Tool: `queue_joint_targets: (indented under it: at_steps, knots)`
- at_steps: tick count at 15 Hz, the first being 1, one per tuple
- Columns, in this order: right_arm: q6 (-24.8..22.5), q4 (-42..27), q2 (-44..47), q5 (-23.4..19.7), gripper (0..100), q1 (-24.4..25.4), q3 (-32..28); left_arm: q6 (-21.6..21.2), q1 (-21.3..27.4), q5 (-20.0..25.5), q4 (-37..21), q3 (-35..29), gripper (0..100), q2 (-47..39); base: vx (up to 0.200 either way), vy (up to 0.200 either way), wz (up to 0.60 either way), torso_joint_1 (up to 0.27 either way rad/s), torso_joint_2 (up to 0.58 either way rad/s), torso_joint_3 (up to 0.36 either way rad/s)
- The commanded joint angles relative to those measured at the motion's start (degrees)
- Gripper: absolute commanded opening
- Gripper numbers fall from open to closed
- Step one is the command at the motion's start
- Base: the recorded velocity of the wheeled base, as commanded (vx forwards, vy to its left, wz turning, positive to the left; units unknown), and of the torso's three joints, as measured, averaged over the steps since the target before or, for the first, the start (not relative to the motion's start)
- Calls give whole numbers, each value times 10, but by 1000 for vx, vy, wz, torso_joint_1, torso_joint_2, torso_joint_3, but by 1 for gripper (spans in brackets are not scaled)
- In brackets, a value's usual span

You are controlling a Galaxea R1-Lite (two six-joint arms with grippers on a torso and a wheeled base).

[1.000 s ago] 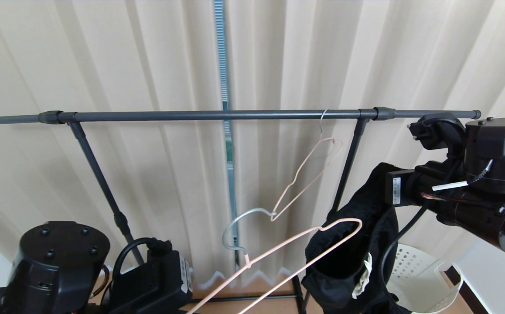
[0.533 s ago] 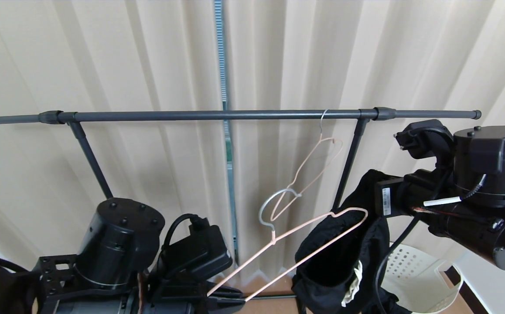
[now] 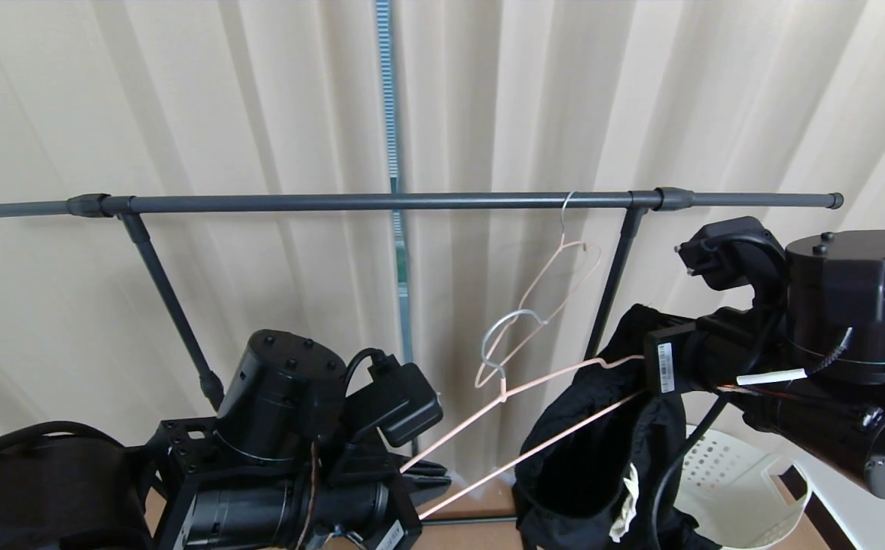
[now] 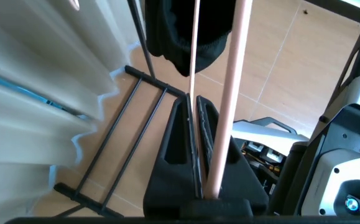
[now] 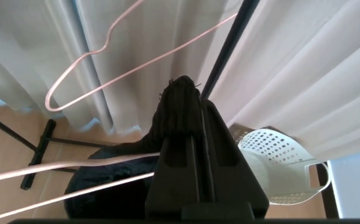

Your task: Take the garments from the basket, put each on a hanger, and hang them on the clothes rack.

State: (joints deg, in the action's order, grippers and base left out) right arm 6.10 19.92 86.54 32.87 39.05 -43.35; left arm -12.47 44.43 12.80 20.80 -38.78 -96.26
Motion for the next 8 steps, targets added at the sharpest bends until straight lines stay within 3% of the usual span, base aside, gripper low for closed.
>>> queue_joint_targets:
  at_steps: [1,3,5,8]
  knots:
    - [0,-3,-7,0,0,20,0,0,0,-1,0,-9,0,-9,0,0,0,0,0,0]
    - [-1,-3,-12,13,0,24,5,0,0,-4,0,-6,0,-7,0,0,0,0,0,0]
    - [-3,-4,-30,23,0,26,1,10,0,-66,0,-5,0,-7,0,0,0,0,0,0]
    - [-1,-41,-31,23,0,88,-17,19,-7,-93,15,-5,0,-8,0,0,0,0,0,0]
